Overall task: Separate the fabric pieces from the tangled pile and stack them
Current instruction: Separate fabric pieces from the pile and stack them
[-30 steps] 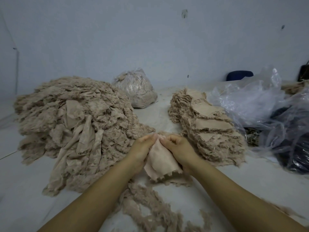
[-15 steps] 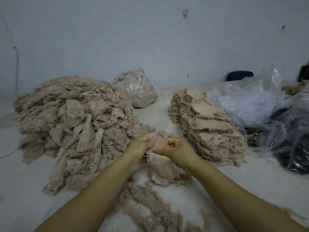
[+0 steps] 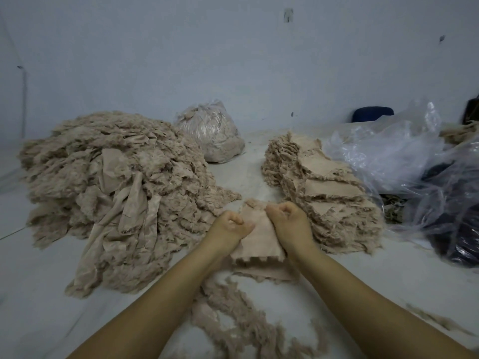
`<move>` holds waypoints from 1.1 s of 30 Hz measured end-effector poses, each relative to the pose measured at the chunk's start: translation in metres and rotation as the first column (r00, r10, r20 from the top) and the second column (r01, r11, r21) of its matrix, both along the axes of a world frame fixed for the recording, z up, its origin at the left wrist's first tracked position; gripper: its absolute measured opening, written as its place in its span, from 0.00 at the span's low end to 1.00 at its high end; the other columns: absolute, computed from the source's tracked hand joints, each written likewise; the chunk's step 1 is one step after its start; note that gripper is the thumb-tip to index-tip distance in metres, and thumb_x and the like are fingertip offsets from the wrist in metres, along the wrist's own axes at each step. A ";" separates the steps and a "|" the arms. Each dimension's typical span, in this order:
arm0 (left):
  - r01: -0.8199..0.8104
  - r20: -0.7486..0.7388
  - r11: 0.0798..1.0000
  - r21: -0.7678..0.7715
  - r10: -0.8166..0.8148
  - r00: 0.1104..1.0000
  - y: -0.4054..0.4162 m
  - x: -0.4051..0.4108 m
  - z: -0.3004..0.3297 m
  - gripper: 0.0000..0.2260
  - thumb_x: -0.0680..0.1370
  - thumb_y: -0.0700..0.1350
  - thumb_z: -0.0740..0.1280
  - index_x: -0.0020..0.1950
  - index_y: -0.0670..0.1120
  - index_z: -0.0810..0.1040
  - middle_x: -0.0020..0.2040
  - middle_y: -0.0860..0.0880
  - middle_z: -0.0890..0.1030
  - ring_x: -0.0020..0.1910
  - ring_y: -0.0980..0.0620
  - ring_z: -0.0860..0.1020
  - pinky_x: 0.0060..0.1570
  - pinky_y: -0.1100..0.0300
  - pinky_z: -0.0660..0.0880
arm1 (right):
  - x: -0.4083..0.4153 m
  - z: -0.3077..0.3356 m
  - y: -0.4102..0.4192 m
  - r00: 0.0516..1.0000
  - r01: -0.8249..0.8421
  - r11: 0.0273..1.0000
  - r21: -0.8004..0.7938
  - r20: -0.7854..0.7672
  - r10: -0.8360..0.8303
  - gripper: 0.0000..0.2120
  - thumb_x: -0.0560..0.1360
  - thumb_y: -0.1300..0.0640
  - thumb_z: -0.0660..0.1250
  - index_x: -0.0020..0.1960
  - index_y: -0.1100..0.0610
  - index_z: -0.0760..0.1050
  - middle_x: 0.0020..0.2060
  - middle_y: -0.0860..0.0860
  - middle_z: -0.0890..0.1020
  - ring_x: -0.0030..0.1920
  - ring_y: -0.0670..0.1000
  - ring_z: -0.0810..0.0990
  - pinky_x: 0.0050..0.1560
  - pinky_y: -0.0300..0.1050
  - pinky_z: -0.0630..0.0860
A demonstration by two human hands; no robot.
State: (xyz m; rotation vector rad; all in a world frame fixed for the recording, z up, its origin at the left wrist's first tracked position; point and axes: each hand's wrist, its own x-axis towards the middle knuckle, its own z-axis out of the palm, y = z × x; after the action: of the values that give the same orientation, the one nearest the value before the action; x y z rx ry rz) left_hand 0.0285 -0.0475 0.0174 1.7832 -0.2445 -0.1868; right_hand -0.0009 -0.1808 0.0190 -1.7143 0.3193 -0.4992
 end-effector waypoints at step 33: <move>-0.138 -0.356 0.987 -0.082 0.100 0.929 0.005 0.049 -0.006 0.17 0.79 0.53 0.62 0.53 0.38 0.73 0.38 0.40 0.79 0.29 0.49 0.78 0.25 0.61 0.77 | 0.057 -0.017 -0.007 0.977 -0.156 0.671 -0.725 -0.014 0.213 0.07 0.78 0.58 0.65 0.46 0.61 0.76 0.42 0.56 0.79 0.44 0.57 0.78 0.47 0.51 0.74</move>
State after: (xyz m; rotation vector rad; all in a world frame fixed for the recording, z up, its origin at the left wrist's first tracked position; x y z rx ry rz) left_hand 0.0776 -0.0425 0.0118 1.6203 0.1098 -0.3938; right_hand 0.0564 -0.1879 0.0023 -2.4671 -0.1480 -0.5763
